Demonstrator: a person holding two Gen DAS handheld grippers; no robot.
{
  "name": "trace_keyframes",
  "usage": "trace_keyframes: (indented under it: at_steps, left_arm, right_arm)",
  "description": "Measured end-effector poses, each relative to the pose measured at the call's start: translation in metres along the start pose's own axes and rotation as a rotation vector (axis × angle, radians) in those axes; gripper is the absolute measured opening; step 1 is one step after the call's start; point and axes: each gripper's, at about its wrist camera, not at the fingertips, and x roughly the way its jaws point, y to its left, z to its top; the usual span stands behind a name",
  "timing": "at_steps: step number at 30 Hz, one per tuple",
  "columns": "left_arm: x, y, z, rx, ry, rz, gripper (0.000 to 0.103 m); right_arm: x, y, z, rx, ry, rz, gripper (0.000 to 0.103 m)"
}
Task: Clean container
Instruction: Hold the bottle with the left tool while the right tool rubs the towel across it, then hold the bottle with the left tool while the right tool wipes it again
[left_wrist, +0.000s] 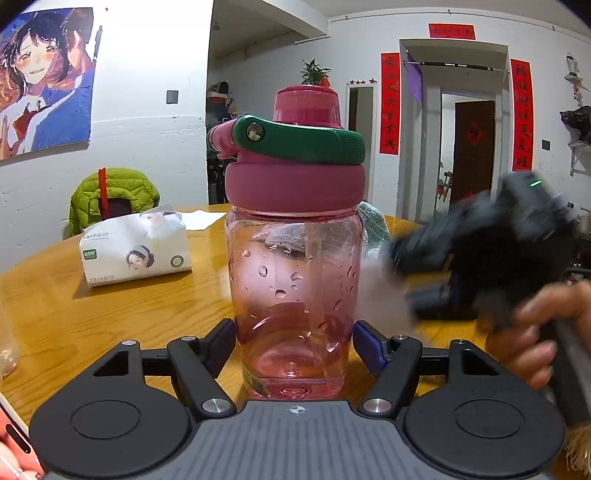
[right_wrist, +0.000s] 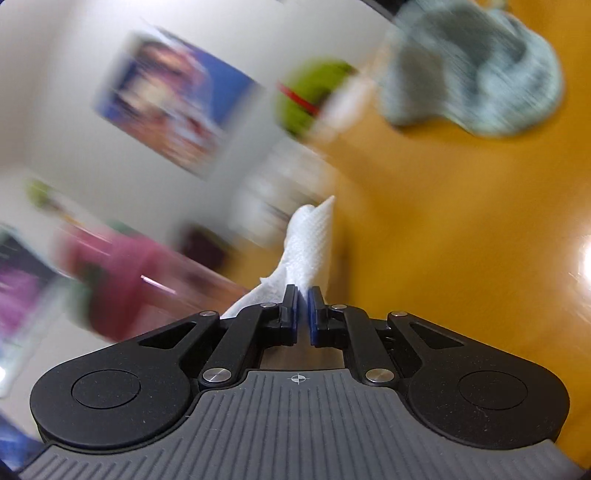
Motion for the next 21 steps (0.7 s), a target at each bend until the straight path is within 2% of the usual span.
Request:
trace_keyframes:
  at_steps: [1,2,6,9,13,14,15,17,19,21]
  left_arm:
    - [0.000,0.000,0.000,-0.001,0.000,-0.001,0.068]
    - [0.000,0.000,0.000,-0.001,0.000,-0.001,0.068]
    - [0.000,-0.003,-0.001,0.002,0.000,0.001,0.068]
    - [0.001,0.000,0.000,0.001,-0.001,0.002,0.068]
    - [0.002,0.000,0.000,0.006,0.001,0.002,0.068]
    - [0.002,0.000,0.000,0.003,0.001,0.001,0.068]
    - [0.002,0.000,0.000,0.000,0.001,0.001,0.068]
    - [-0.001,0.001,0.000,-0.018,-0.001,0.007,0.069]
    - [-0.009,-0.001,-0.001,-0.043,-0.009,0.026,0.077]
    - [-0.019,-0.007,-0.003,-0.038,-0.019,0.040,0.079]
  right_arm:
    - [0.001,0.002,-0.001,-0.015,0.007,-0.023,0.011]
    - [-0.005,0.004,0.000,-0.021,-0.022,0.019,0.011]
    - [-0.038,0.005,0.003,-0.002,-0.176,0.340,0.011]
    - [-0.034,0.000,0.001,0.033,-0.145,0.304,0.012]
    - [-0.005,-0.006,-0.002,0.031,0.022,0.006,0.012]
    - [-0.003,-0.005,-0.003,0.017,0.034,-0.020,0.012]
    - [-0.002,-0.003,-0.003,0.005,0.033,-0.027,0.012]
    - [-0.006,-0.003,-0.001,0.011,0.008,0.014,0.012]
    - [-0.009,-0.006,0.002,0.030,-0.023,0.063,0.012]
    - [-0.009,-0.008,0.005,0.051,-0.044,0.100,0.012]
